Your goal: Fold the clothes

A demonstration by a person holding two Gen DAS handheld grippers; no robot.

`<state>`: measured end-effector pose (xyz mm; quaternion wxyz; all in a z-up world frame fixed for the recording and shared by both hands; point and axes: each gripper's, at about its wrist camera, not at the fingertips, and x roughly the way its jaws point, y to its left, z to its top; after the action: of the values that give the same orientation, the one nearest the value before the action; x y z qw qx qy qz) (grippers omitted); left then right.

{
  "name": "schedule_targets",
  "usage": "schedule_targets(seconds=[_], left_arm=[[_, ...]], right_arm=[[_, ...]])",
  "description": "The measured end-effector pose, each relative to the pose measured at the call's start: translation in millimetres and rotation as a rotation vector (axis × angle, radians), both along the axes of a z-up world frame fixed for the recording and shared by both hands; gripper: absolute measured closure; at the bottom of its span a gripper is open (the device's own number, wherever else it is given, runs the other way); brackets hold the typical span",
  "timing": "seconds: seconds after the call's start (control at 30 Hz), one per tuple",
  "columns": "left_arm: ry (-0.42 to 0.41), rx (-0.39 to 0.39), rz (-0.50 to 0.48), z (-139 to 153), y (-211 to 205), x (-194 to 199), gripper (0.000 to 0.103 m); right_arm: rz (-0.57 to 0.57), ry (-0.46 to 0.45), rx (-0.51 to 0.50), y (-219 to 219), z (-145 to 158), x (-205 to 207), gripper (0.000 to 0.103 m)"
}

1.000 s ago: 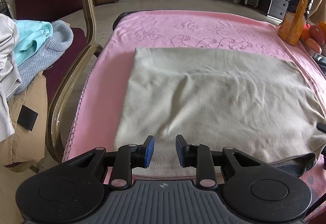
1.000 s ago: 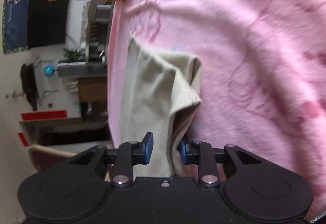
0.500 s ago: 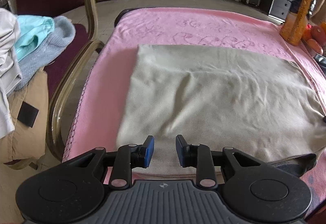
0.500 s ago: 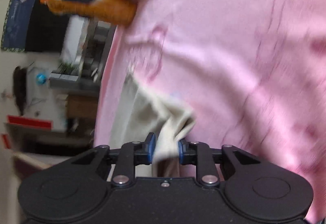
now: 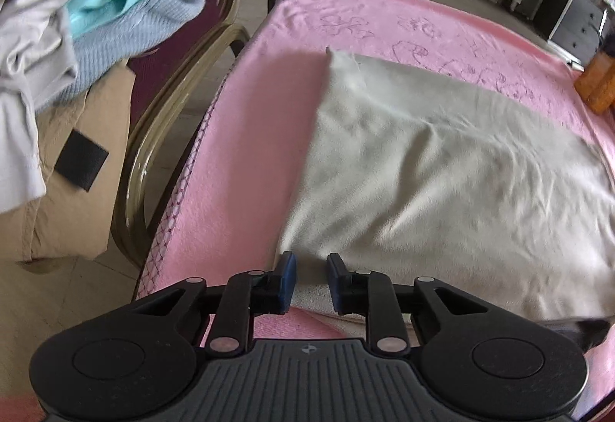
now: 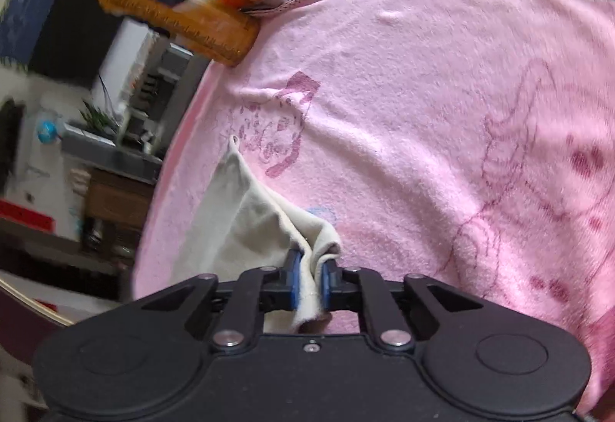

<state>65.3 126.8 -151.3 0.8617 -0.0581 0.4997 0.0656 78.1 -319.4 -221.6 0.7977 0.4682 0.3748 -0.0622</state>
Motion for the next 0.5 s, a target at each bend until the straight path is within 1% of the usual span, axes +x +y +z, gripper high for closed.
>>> schedule_targets(seconds=[0.07, 0.1, 0.23, 0.27, 0.37, 0.43, 0.5], left_arm=[[-0.006, 0.029, -0.024, 1.9, -5.8, -2.0, 0.081], [-0.01, 0.03, -0.038, 3.8, -8.3, -3.4, 0.081], [-0.046, -0.025, -0.093, 19.8, -13.1, -13.7, 0.079], [-0.057, -0.042, -0.107, 24.9, -14.1, -16.9, 0.079], [-0.112, -0.15, -0.137, 44.6, -5.4, -29.6, 0.076], [-0.149, -0.221, -0.156, 57.7, 0.5, -38.1, 0.073], [-0.174, -0.25, -0.153, 66.3, 8.5, -45.2, 0.073]], right_arm=[[0.037, 0.008, -0.085, 7.8, 11.5, 3.5, 0.096], [0.056, 0.011, -0.128, 12.7, 18.4, 5.5, 0.096], [0.131, 0.009, -0.311, 44.3, 58.0, 15.5, 0.096], [0.15, 0.009, -0.357, 52.2, 67.9, 18.1, 0.096], [0.209, 0.003, -0.496, 77.1, 98.5, 25.1, 0.097], [0.264, -0.042, -0.597, 103.8, 125.0, 25.8, 0.097], [0.324, -0.095, -0.686, 132.6, 149.0, 25.0, 0.097]])
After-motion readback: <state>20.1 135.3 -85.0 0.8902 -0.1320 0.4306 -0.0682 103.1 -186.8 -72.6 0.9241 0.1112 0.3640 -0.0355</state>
